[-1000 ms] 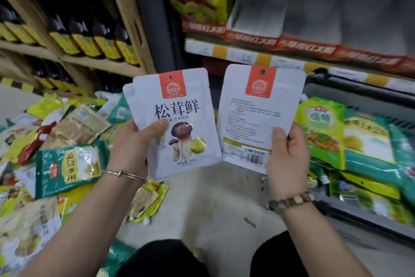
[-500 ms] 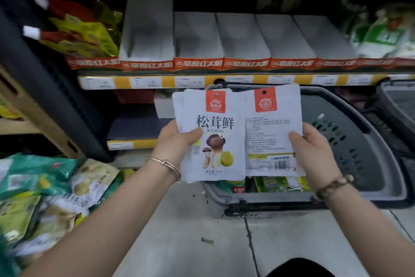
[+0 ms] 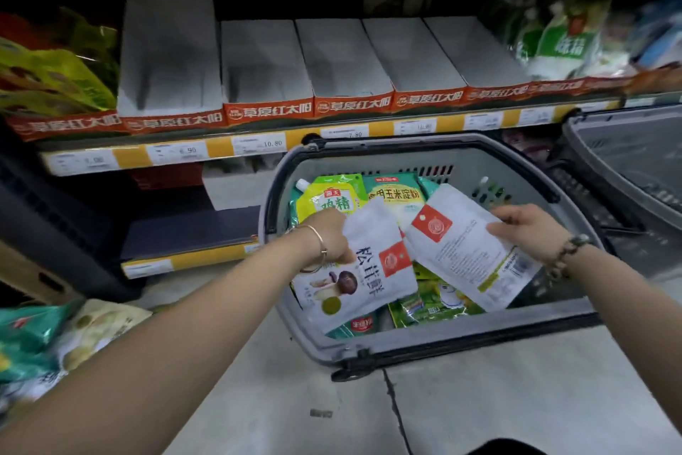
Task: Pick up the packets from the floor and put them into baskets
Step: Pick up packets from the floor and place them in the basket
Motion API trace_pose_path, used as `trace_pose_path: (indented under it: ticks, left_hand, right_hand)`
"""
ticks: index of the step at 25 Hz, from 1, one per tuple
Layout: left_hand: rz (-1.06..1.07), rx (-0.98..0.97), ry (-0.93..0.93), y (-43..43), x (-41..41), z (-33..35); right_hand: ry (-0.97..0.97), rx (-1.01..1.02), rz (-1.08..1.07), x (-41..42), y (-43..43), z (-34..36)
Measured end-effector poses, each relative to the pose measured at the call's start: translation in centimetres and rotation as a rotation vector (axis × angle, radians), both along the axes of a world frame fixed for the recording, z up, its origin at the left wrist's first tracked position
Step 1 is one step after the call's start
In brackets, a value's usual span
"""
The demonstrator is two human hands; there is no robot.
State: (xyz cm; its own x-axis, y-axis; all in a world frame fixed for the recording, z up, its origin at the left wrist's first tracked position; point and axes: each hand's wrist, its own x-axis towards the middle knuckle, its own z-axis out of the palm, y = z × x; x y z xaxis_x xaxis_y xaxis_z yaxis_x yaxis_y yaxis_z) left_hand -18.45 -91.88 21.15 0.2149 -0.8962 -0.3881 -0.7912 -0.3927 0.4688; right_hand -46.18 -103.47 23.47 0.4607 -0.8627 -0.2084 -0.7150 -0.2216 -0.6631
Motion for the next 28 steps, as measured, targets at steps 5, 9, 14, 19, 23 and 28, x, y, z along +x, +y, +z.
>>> trace_pose_path:
  ticks: [5,9,14,19,23,28]
  left_hand:
    - [-0.153,0.177,-0.043,-1.5,-1.5,-1.2]
    - [-0.286,0.186,-0.147,-1.0,-2.1,-1.0]
    - [-0.308,0.248,-0.227,0.4,-0.1,-0.9]
    - [-0.323,0.251,-0.303,0.8,0.2,-0.8]
    - [-0.182,0.137,-0.279,1.7,1.5,-0.8]
    - [-0.022,-0.135,-0.272,3.0,0.8,0.6]
  right_hand:
    - [-0.091,0.032,0.056,-0.6,-0.7,0.7]
    - [-0.132,-0.051,0.042,-0.9,-1.0,1.1]
    - [-0.225,-0.034,0.076,-1.7,-0.4,2.4]
    - [0.028,-0.109,0.302,2.0,0.4,2.5]
    - [0.219,-0.135,0.509,8.1,3.7,-2.1]
    - [0.325,-0.390,0.544,12.7,6.1,-5.2]
